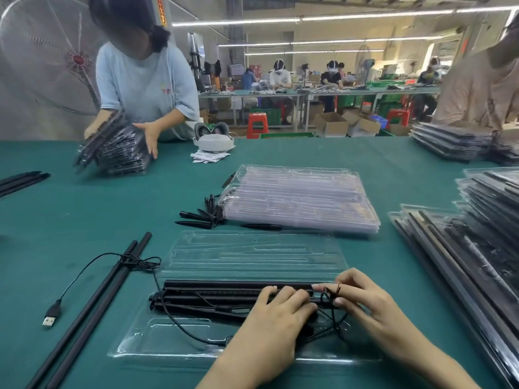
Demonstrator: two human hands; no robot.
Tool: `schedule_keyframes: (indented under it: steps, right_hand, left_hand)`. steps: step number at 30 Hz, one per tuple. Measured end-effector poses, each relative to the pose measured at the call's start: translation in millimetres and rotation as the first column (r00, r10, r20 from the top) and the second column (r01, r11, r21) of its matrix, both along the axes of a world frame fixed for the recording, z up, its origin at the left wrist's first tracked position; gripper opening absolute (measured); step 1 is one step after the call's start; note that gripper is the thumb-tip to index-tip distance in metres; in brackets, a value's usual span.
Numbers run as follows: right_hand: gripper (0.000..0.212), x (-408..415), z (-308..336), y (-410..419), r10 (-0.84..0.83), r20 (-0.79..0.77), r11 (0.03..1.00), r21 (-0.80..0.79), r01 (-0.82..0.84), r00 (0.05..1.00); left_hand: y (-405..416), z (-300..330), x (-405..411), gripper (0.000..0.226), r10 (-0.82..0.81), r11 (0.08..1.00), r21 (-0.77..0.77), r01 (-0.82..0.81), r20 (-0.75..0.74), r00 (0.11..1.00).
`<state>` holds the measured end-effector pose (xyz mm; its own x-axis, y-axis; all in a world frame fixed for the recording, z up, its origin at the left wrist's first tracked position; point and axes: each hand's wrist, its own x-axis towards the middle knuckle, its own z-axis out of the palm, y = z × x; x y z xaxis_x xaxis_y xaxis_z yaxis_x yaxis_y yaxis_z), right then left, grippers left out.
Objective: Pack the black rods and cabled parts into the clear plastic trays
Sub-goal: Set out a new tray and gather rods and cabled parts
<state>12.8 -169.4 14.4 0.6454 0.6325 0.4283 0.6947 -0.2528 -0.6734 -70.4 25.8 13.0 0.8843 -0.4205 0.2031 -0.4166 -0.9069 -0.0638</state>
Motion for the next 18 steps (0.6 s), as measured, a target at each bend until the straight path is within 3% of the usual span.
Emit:
schedule_keyframes:
  steps: [4, 7, 10, 15, 18]
  right_hand:
    - [0.026, -2.8, -0.6, -1.9, 0.023, 0.129, 0.998, -0.069, -0.014, 0.991]
    - [0.029, -8.2, -1.1, -1.2, 0.069, 0.304, 0.984, -0.179, -0.014, 0.950]
    - [0.032, -15.3, -0.7, 0.7, 0.068, 0.397, 0.974, -0.226, 0.025, 0.915]
    - [0.031, -23.8, -1.4, 4.9, 0.041, 0.559, 0.935, -0.314, 0.165, 0.828]
    - [0.028, -28.5, -3.5, 8.5, 0.033, 0.631, 0.928, -0.307, 0.211, 0.775]
  left_hand:
    - [3.1, 1.6, -0.8, 0.049, 0.016, 0.985, -0.175, -0.014, 0.009, 1.000]
    - [8.6, 1.7, 2.0, 0.057, 0.020, 0.945, -0.322, -0.060, -0.126, 0.992]
    - [13.7, -2.1, 5.3, 0.058, 0.022, 0.894, -0.441, -0.084, -0.144, 0.989]
    - [16.2, -2.3, 6.4, 0.049, -0.005, 0.804, -0.586, -0.097, -0.170, 0.985]
    - [18.7, 1.5, 5.8, 0.031, -0.046, 0.725, -0.678, -0.120, -0.222, 0.974]
